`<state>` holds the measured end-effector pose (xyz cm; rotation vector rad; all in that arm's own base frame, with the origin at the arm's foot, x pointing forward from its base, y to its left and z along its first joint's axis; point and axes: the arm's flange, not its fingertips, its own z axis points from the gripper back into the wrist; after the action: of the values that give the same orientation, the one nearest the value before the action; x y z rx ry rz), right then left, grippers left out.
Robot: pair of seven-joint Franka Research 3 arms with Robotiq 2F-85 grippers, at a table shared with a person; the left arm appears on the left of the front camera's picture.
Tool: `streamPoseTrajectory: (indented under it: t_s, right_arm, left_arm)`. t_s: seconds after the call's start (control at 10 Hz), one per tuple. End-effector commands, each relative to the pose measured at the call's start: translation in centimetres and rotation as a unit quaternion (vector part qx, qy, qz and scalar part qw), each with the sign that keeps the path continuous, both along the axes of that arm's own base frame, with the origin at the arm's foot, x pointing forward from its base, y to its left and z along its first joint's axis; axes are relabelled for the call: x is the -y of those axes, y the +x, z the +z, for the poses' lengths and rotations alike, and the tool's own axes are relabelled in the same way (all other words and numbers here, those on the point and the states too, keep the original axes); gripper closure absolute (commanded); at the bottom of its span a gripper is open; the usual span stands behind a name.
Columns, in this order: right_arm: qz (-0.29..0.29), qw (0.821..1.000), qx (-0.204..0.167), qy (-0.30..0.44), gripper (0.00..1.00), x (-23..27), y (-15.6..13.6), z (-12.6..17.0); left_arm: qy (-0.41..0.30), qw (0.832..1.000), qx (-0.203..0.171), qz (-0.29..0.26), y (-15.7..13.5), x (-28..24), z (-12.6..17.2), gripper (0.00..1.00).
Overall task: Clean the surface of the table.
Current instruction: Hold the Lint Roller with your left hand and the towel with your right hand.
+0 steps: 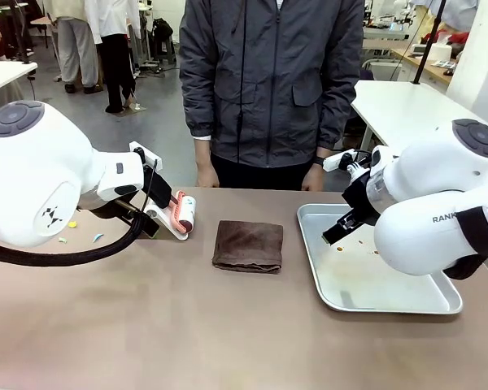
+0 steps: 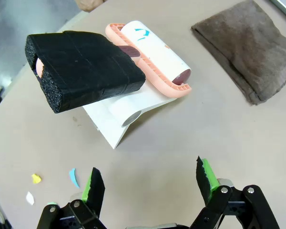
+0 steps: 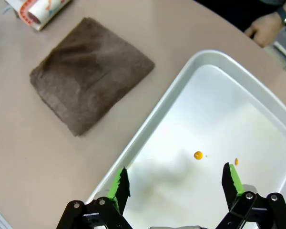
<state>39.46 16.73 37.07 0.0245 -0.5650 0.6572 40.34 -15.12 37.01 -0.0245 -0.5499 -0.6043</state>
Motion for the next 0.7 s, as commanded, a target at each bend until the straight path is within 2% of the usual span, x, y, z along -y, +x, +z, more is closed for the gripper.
streamPoseTrajectory:
  t_s: [0.0, 0.1, 0.2, 0.3, 0.4, 0.5, 0.6]
  right_arm:
    - [0.0, 1.0, 0.0, 0.0, 0.0, 0.0, 0.0, 0.0]
    - [-0.021, 0.998, -0.054, 0.039, 0.0, 0.2, -0.4, 0.7]
    - [-0.074, 0.989, -0.111, 0.057, 0.0, 0.8, -0.8, 2.1]
    - [-0.117, 0.976, -0.164, 0.086, 0.0, 1.8, -1.4, 3.7]
    - [-0.134, 0.963, -0.196, 0.125, 0.0, 2.9, -2.2, 5.4]
    - [-0.149, 0.955, -0.215, 0.143, 0.0, 4.2, -2.9, 6.4]
    - [-0.151, 0.939, -0.24, 0.197, 0.0, 6.2, -4.2, 7.7]
  left_arm:
    - [0.0, 1.0, 0.0, 0.0, 0.0, 0.0, 0.0, 0.0]
    - [-0.022, 0.998, -0.059, 0.011, -1.0, -0.7, 0.7, 0.0]
    - [-0.053, 0.992, -0.112, 0.011, -2.0, -1.5, 2.2, 0.0]
    - [-0.08, 0.977, -0.192, 0.042, -3.1, -2.0, 3.5, 0.0]
    - [-0.1, 0.967, -0.227, 0.061, -4.0, -2.8, 4.8, 0.0]
    - [-0.13, 0.959, -0.244, 0.063, -5.0, -3.8, 5.9, 0.0]
    - [-0.189, 0.948, -0.253, 0.034, -6.1, -5.9, 7.2, 0.0]
